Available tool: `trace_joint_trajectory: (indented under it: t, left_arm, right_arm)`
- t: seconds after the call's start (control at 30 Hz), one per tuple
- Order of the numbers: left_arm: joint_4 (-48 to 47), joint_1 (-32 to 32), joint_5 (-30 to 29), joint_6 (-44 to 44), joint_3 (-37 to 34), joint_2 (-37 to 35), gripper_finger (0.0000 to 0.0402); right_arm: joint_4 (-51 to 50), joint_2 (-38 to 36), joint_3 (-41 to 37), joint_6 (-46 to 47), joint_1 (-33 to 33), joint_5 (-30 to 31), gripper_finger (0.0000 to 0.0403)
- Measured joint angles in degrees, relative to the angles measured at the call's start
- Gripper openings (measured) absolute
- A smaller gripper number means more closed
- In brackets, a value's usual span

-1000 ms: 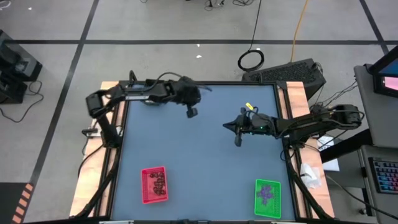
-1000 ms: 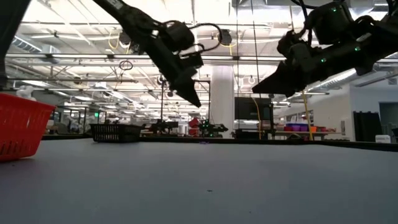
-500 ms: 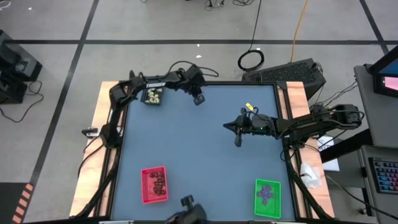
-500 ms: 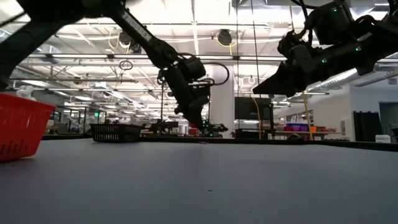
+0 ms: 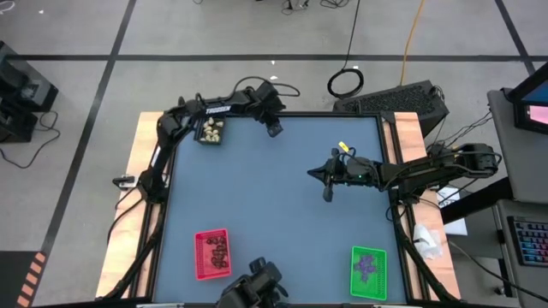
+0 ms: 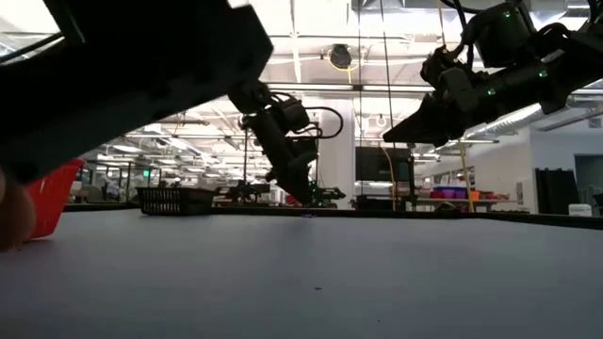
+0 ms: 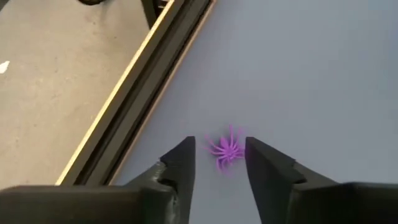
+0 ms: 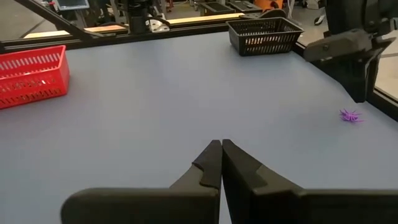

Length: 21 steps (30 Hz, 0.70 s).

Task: Sort Halloween decoration
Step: Put the violet spider toy into the green bin

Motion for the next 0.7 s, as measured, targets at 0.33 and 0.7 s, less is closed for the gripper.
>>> trace_joint_trajectory:
  t: [0.33,0.7]
  left_arm:
    - [-10.1,-0.5,-2.5,24.1,4.5,-0.1,0.0138]
    - [-12.2,-2.9,-11.7,43.6,6.0,1.1,0.0121]
  right_arm:
    - [0.0,0.0,0.0,0.0,0.0,-0.1,0.0000]
    - [0.7,0.0,0.0,-1.8,0.0,-0.2,0.0000]
